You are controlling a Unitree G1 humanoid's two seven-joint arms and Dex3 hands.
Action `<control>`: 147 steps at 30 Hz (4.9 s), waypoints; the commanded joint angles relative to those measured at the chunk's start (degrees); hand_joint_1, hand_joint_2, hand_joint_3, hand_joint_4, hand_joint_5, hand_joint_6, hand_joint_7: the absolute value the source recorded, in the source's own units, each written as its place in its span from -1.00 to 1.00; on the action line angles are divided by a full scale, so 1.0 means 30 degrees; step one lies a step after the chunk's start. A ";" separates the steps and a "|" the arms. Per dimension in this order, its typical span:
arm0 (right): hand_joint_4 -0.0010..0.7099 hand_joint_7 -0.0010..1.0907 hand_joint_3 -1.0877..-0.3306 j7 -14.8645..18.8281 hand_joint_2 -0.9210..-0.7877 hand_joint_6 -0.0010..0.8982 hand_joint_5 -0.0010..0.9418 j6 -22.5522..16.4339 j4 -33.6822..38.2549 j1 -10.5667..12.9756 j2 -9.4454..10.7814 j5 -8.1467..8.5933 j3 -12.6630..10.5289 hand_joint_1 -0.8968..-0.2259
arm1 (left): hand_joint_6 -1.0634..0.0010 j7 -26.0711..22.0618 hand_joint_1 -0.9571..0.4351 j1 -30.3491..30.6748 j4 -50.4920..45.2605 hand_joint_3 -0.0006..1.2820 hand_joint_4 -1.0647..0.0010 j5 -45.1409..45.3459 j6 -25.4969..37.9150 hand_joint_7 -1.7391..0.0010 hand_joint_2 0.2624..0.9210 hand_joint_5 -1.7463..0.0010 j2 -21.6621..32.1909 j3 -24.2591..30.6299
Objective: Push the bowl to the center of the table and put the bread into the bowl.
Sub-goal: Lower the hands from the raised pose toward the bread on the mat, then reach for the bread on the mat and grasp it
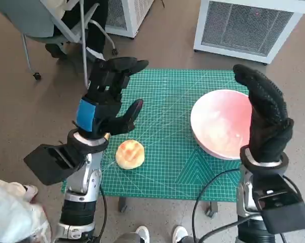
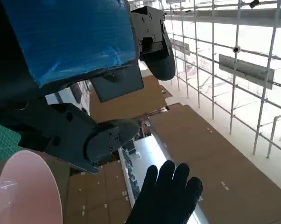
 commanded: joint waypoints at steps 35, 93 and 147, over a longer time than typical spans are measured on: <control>0.19 -0.07 0.48 -0.3052 -1.00 -0.50 -1.00 -0.1980 1.7862 -0.3724 -0.4414 0.1847 -0.5847 0.66 | 1.00 0.0235 0.06 0.0238 -0.0103 0.14 1.00 0.0073 -0.0163 -0.21 0.40 0.04 -0.0007 0.0193; 0.27 -0.10 0.32 0.0435 -1.00 -0.53 -0.98 0.4196 2.3785 -0.7556 -0.1494 0.1765 -0.4242 0.81 | 1.00 0.0793 0.01 0.1795 -0.2114 0.02 1.00 -0.0605 0.0678 -0.24 0.45 0.02 0.0987 0.1636; 0.20 0.35 0.43 -0.0102 -1.00 -0.85 -0.97 -0.5844 1.1301 -0.5742 -0.0873 -0.1550 -0.1176 0.62 | 0.57 -0.2344 -0.34 0.1056 -0.7522 -0.63 0.69 1.5980 2.1163 0.94 1.00 1.00 1.1370 -0.4466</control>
